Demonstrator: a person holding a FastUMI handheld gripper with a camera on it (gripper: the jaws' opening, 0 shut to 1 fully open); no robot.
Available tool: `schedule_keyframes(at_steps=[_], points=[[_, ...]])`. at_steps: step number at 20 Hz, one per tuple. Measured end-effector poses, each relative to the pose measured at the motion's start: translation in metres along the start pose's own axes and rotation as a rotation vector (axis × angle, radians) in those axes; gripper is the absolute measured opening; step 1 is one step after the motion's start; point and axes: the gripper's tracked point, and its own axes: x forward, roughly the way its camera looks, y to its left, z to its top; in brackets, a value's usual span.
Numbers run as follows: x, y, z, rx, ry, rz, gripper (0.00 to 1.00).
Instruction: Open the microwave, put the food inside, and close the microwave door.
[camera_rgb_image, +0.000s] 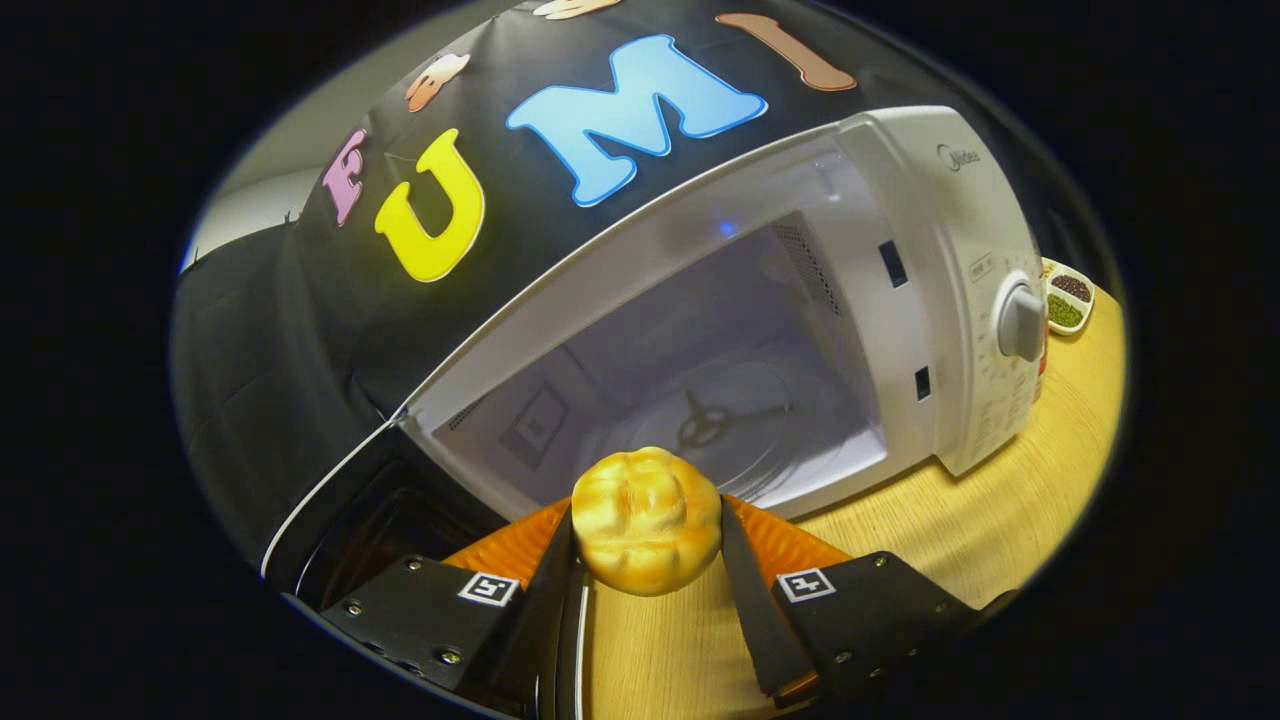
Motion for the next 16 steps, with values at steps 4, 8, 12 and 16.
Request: schedule_keyframes(at_steps=[4,8,12,16], points=[[0.028,-0.008,0.004,0.043,-0.025,-0.016,0.79],[0.050,-0.012,0.002,0.021,-0.034,-0.035,0.79],[0.064,-0.026,-0.001,-0.018,-0.039,-0.092,0.79],[0.065,-0.027,0.003,-0.042,-0.064,-0.114,0.91]])
